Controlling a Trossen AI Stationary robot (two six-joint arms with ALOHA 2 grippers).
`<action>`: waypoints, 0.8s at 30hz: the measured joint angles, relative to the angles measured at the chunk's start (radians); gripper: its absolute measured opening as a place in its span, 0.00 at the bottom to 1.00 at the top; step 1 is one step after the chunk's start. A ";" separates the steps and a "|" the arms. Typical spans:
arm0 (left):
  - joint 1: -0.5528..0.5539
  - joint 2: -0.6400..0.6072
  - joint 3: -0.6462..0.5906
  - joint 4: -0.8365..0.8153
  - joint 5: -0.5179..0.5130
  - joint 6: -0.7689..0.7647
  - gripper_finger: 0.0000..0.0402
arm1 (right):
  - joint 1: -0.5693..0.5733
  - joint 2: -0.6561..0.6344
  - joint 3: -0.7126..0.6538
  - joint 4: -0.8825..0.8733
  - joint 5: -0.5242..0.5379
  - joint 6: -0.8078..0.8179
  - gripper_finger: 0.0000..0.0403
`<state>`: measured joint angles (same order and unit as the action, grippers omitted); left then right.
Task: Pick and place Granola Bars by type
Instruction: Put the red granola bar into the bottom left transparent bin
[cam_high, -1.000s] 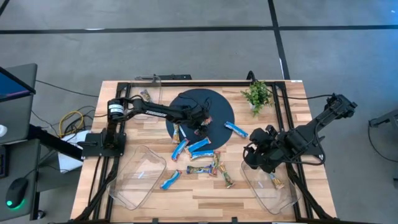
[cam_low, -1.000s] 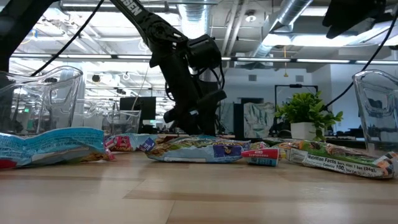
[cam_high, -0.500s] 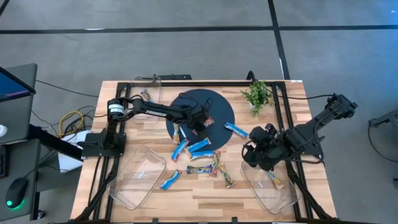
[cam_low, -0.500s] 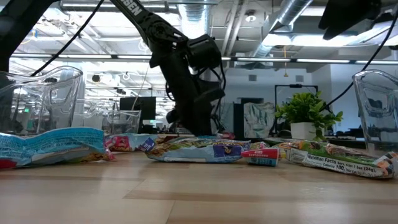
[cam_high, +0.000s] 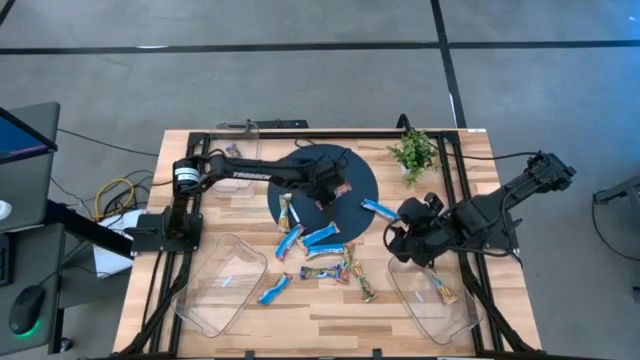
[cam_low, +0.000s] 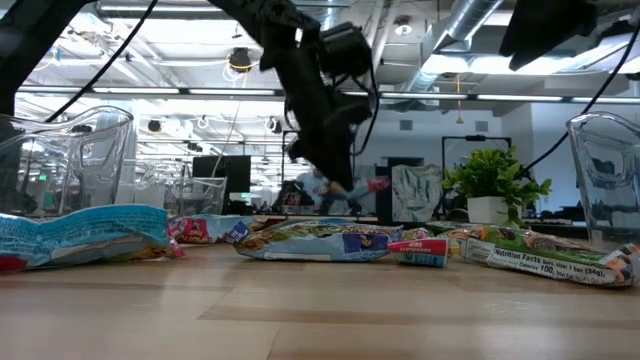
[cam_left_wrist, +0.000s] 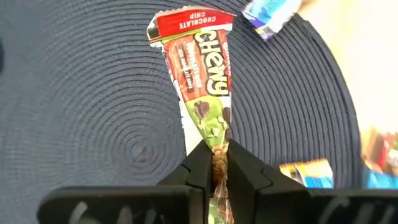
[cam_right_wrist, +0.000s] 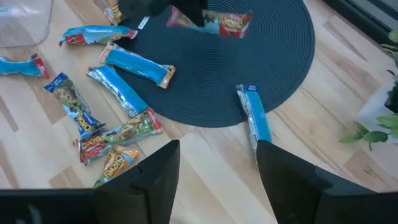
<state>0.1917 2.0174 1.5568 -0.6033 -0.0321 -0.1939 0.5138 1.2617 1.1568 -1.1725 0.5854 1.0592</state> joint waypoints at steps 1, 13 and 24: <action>0.000 0.000 0.030 -0.045 0.000 0.018 0.06 | -0.004 0.000 0.000 0.000 0.000 -0.010 0.51; -0.027 -0.125 0.307 -0.581 0.001 0.075 0.05 | -0.109 0.000 0.000 0.020 -0.002 -0.231 0.51; -0.182 -0.414 0.307 -0.840 -0.023 -0.190 0.06 | -0.300 0.000 0.000 0.218 -0.164 -0.628 0.51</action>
<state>0.0094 1.6037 1.8637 -1.4435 -0.0556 -0.3843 0.2134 1.2621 1.1568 -0.9548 0.4209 0.4315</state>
